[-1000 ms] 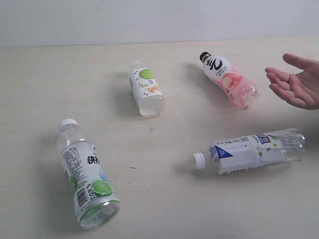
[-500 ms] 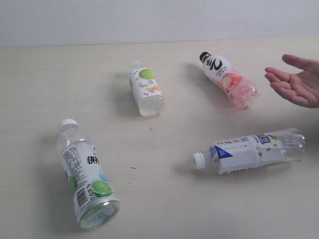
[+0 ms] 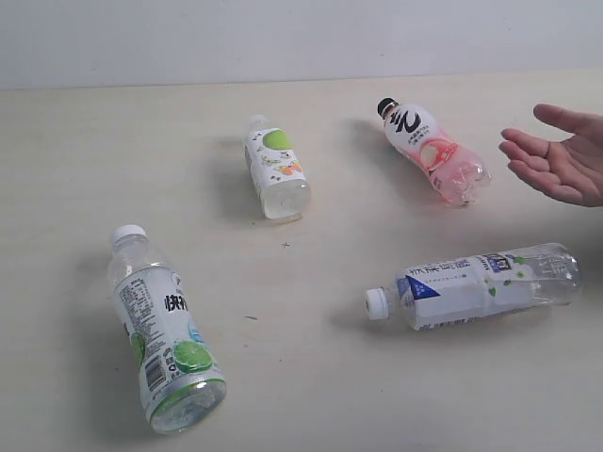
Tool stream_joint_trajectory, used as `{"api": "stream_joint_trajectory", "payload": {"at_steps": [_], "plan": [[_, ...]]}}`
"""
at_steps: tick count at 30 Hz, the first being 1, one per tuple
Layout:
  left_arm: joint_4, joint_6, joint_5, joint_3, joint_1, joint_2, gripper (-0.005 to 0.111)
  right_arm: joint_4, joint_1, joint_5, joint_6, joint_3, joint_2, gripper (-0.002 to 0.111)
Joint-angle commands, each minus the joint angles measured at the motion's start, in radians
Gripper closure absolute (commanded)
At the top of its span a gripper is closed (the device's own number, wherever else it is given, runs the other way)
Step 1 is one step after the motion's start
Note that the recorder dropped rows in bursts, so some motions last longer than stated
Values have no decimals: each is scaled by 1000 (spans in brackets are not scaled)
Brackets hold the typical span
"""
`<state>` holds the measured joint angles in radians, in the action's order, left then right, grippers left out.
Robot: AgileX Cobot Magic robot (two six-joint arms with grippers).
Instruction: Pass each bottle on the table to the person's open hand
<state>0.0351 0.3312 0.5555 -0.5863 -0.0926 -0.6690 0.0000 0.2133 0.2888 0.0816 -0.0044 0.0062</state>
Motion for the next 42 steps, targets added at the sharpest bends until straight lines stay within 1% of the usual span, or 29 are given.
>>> {"api": "stream_joint_trajectory", "payload": {"at_steps": [1, 4, 6, 9, 13, 18, 21, 23, 24, 25, 27, 29, 32, 34, 35, 36, 38, 39, 40, 41, 42], "plan": [[6, -29, 235, -120, 4, -177, 107, 0, -5, -7, 0, 4, -6, 108], [52, -115, 378, -181, 2, -276, 107, 0, -5, -7, 0, 4, -6, 108], [88, -145, 457, -203, 0, -324, 107, 0, -5, -7, 0, 4, -6, 108], [144, -150, 495, -208, -21, -359, 107, 0, -5, -7, 0, 4, -6, 108], [163, -127, 511, -208, -99, -364, 107, 0, -5, -7, 0, 4, -6, 108], [155, -29, 566, -208, -252, -381, 107, 0, -5, -7, 0, 4, -6, 108], [130, 63, 566, -208, -348, -410, 107, 0, -5, -7, 0, 4, -6, 108], [118, 125, 552, -208, -399, -438, 107, 0, -5, -7, 0, 4, -6, 108], [113, 150, 533, -208, -426, -456, 107, 0, -5, -7, 0, 4, -6, 108], [109, 182, 493, -208, -471, -498, 107, 0, -5, -7, 0, 4, -6, 108], [105, 216, 432, -208, -518, -570, 107, 0, -5, -7, 0, 4, -6, 108], [103, 227, 372, -208, -535, -647, 107, 0, -5, -7, 0, 4, -6, 108], [107, 227, 273, -208, -535, -738, 106, 0, -5, -7, 0, 4, -6, 108], [147, 227, 168, -208, -535, -792, 96, 0, -5, -7, 0, 4, -6, 108], [173, 227, 132, -208, -535, -812, 87, 0, -5, -7, 0, 4, -6, 108], [181, 227, 127, -208, -535, -822, 78, 0, -5, -7, 0, 4, -6, 108], [175, 227, 135, -208, -535, -833, 54, 0, -5, -7, 0, 4, -6, 108], [159, 227, 143, -208, -535, -833, 39, 0, -5, -7, 0, 4, -6, 108], [159, 228, 144, -208, -535, -833, 28, 0, -5, -7, 0, 4, -6, 108], [155, 247, 144, -208, -535, -833, 22, 0, -5, -7, 0, 4, -6, 108], [141, 278, 144, -208, -535, -833, 22, 0, -5, -7, 0, 4, -6, 108]]}}
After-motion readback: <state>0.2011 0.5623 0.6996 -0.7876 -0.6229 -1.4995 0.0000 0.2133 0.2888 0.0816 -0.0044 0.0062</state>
